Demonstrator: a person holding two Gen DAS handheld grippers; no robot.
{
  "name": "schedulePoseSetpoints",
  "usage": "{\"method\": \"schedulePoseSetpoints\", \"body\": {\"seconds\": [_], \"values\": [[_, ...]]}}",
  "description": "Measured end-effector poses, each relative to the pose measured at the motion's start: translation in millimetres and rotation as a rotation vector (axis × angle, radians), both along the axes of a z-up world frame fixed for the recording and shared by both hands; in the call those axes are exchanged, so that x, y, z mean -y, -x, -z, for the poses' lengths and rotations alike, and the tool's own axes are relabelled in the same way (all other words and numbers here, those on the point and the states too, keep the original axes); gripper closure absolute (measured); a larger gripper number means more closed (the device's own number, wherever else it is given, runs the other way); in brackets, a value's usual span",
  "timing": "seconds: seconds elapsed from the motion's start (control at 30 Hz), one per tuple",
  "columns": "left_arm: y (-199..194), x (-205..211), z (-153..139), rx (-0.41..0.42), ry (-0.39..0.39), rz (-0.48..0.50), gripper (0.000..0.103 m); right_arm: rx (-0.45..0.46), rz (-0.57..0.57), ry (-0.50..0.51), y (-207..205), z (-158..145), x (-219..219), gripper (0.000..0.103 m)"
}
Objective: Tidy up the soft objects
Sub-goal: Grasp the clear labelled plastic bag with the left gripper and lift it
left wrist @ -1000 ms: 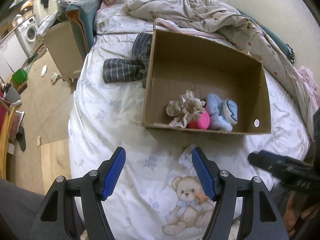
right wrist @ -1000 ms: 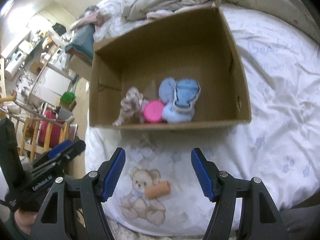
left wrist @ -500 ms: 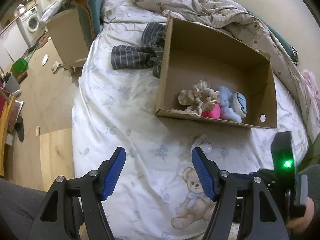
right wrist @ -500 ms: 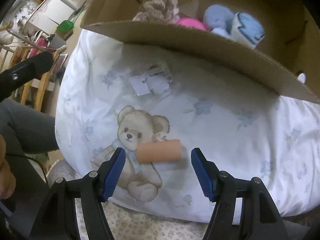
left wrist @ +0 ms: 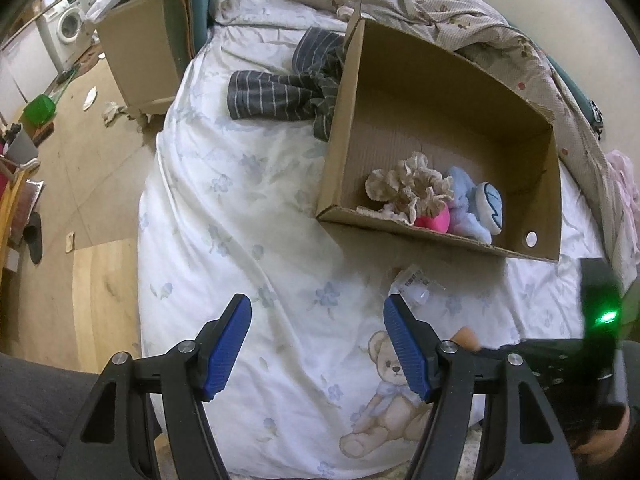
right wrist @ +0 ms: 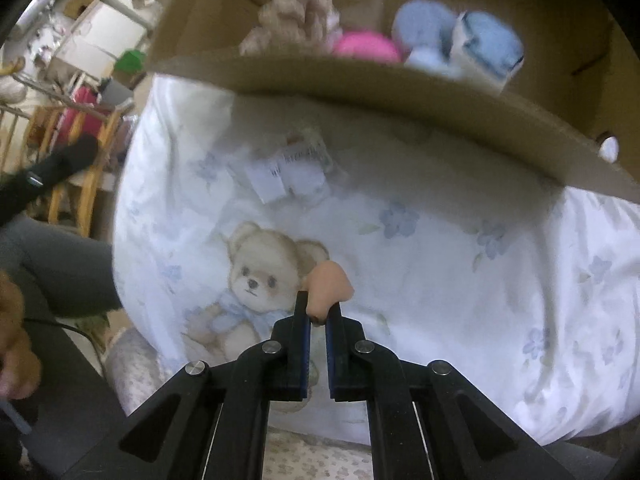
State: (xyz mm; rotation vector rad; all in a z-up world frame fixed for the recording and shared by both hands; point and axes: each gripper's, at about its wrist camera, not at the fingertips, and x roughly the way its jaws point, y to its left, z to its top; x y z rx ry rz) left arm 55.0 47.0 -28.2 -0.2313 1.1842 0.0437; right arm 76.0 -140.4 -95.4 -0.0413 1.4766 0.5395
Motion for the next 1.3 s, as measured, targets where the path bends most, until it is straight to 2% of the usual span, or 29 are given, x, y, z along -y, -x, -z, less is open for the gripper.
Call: {"method": "schedulePoseSetpoints", "body": {"seconds": [0.33, 0.47, 0.7, 0.97, 1.07, 1.13, 1.3], "values": [[-11, 29, 17, -0.038, 0.010, 0.053, 0.037, 0.116, 0.122, -0.050, -14, -33, 28, 0.095], [-24, 41, 27, -0.049, 0.030, 0.059, 0.037, 0.121, 0.170, -0.084, -15, -40, 41, 0.095], [-48, 62, 57, -0.124, 0.055, 0.058, 0.037, 0.137, 0.227, -0.117, -14, -44, 59, 0.095], [-62, 84, 90, -0.158, 0.014, 0.102, 0.037, 0.134, 0.273, -0.126, -17, -41, 69, 0.095], [-64, 89, 93, -0.130, -0.012, 0.132, 0.043, 0.133, 0.272, -0.127, -16, -41, 70, 0.095], [-63, 91, 95, -0.136, 0.016, 0.154, 0.058, 0.133, 0.270, -0.125, -17, -41, 69, 0.095], [-61, 96, 90, -0.139, 0.052, 0.180, 0.084, 0.126, 0.273, -0.133, -19, -41, 68, 0.095]]}}
